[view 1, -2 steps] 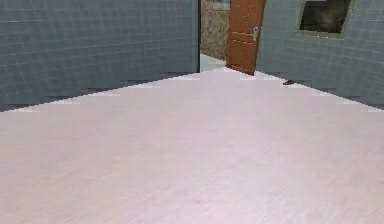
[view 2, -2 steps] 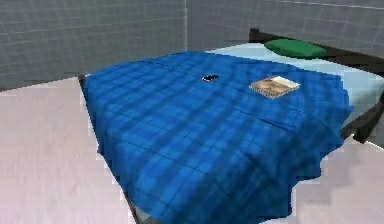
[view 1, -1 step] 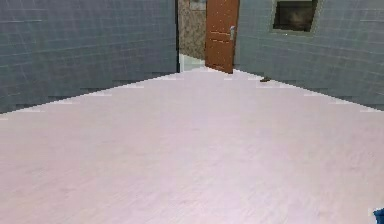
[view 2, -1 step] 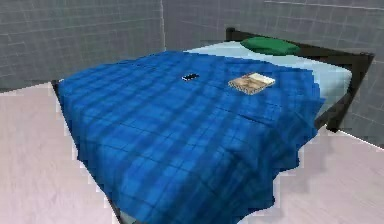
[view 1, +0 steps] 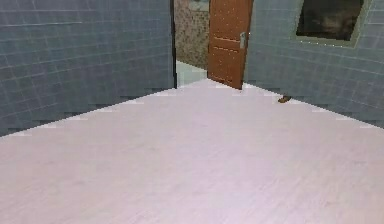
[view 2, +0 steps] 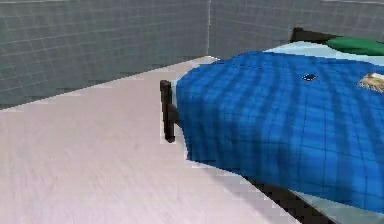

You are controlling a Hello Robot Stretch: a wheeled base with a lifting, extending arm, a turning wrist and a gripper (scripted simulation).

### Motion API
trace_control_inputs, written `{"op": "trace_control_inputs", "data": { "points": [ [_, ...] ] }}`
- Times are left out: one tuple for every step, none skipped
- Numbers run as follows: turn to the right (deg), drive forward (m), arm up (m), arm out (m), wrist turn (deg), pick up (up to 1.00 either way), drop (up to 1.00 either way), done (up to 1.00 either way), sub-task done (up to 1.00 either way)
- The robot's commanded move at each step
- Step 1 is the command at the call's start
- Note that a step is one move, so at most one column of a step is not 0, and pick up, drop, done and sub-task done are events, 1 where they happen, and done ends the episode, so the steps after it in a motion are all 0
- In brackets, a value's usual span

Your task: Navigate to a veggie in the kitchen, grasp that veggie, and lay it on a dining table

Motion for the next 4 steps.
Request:
{"op": "trace_control_inputs", "data": {
  "points": [
    [0.0,1.0,0.0,0.0,0.0,0.0,0.0,0.0,0.0],
    [0.0,1.0,0.0,0.0,0.0,0.0,0.0,0.0,0.0],
    [0.0,1.0,0.0,0.0,0.0,0.0,0.0,0.0,0.0],
    [3.0,0.0,0.0,0.0,0.0,0.0,0.0,0.0,0.0]
  ]
}}
